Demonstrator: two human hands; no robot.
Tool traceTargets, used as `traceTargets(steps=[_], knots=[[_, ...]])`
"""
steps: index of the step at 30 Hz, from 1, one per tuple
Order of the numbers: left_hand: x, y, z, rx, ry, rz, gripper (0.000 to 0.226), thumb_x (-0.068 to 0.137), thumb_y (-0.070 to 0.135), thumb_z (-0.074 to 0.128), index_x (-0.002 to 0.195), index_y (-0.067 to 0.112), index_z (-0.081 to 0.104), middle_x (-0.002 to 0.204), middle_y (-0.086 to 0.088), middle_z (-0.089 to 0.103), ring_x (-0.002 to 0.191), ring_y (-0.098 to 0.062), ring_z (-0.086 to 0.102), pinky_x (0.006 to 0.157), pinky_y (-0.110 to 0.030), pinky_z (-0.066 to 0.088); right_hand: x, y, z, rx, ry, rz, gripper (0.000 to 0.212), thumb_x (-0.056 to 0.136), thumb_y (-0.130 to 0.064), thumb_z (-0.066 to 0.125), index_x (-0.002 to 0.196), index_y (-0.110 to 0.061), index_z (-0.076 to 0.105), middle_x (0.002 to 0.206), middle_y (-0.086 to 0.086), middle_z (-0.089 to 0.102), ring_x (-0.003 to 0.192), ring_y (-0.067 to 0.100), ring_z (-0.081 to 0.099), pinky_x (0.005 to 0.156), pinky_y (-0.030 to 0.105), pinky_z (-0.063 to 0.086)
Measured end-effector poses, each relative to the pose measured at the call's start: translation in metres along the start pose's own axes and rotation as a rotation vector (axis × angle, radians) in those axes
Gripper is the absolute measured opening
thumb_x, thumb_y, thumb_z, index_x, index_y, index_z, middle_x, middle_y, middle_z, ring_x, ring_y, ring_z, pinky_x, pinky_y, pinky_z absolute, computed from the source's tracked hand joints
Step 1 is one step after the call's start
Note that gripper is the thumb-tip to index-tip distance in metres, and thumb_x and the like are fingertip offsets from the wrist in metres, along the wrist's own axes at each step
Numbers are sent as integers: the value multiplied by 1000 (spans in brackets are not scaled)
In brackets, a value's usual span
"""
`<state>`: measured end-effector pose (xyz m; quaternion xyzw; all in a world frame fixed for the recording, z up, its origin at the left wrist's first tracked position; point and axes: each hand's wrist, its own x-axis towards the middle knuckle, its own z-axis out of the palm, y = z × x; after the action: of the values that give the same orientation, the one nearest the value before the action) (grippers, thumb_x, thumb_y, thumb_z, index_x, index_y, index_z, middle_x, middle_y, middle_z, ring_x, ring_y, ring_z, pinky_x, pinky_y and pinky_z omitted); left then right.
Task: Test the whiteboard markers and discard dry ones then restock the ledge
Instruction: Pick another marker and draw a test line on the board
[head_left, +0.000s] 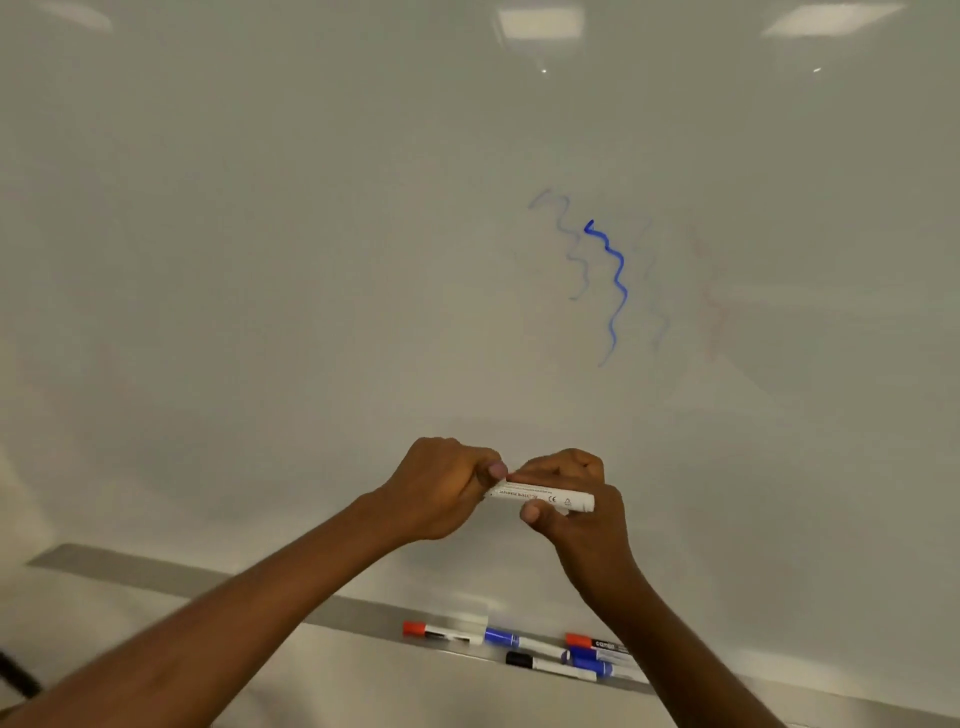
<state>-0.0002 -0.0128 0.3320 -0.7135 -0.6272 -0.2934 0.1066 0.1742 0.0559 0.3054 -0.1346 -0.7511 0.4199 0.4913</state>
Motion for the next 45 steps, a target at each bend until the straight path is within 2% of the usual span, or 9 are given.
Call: traceTargets(steps=[3,7,11,21,27,32,35,40,45], knots=[[-4,-7,-1,217,-203,-157,100,75,78,-16,73,13,59,66,-1,62,59,-17,56,63,-32,46,-6,20,-2,-259,44,-13,51,67,-80,55,99,-42,67,105,-22,57,111,12,46,85,31,45],[-12,-22,6,200,-434,-364,64,101,49,19,87,6,63,72,-9,61,56,-15,53,62,-29,46,-15,42,13,-534,22,-173,55,66,-62,69,106,-24,68,108,-11,53,110,13,40,93,19,33],[-24,-31,18,139,-571,-454,37,104,27,29,94,10,60,76,-10,59,53,-12,48,57,-27,42,-21,63,35,-803,-56,-421,37,67,-41,82,94,-16,74,87,-2,70,101,20,44,74,33,49],[-81,-58,64,169,-541,-612,60,100,42,15,109,5,62,79,-10,59,59,-12,45,58,-21,33,-41,117,76,-830,-263,-440,33,57,-35,90,82,-20,75,74,-4,66,66,17,59,55,28,42],[-111,-90,78,323,-442,-559,66,94,59,6,74,21,56,62,4,55,56,-13,51,81,-35,46,-63,146,106,-826,-330,-319,31,57,-38,89,78,-19,76,67,-2,65,57,14,57,52,24,37],[-138,-126,78,457,-436,-548,88,84,68,-10,132,19,46,93,1,71,88,-17,65,104,-40,31,-70,165,134,-881,-397,-218,34,51,-34,92,76,-18,76,64,-2,64,55,13,58,48,25,42],[-160,-160,71,448,-415,-565,89,88,69,-5,135,12,46,107,-5,70,100,-24,65,101,-46,36,-69,183,161,-891,-429,-148,28,56,-32,91,76,-20,75,65,-3,62,57,13,56,50,24,41],[-200,-213,73,533,-647,-613,100,80,79,-7,148,12,25,155,-15,25,141,-37,23,107,-59,27,-71,222,221,-910,-527,-25,19,61,-23,87,72,-22,73,64,-4,60,58,15,55,54,29,40],[-236,-246,87,532,-867,-609,116,63,82,-23,152,13,5,159,-15,1,146,-36,0,112,-63,5,-86,261,271,-988,-639,133,20,57,-19,87,62,-22,68,58,-3,55,53,18,53,53,32,42]])
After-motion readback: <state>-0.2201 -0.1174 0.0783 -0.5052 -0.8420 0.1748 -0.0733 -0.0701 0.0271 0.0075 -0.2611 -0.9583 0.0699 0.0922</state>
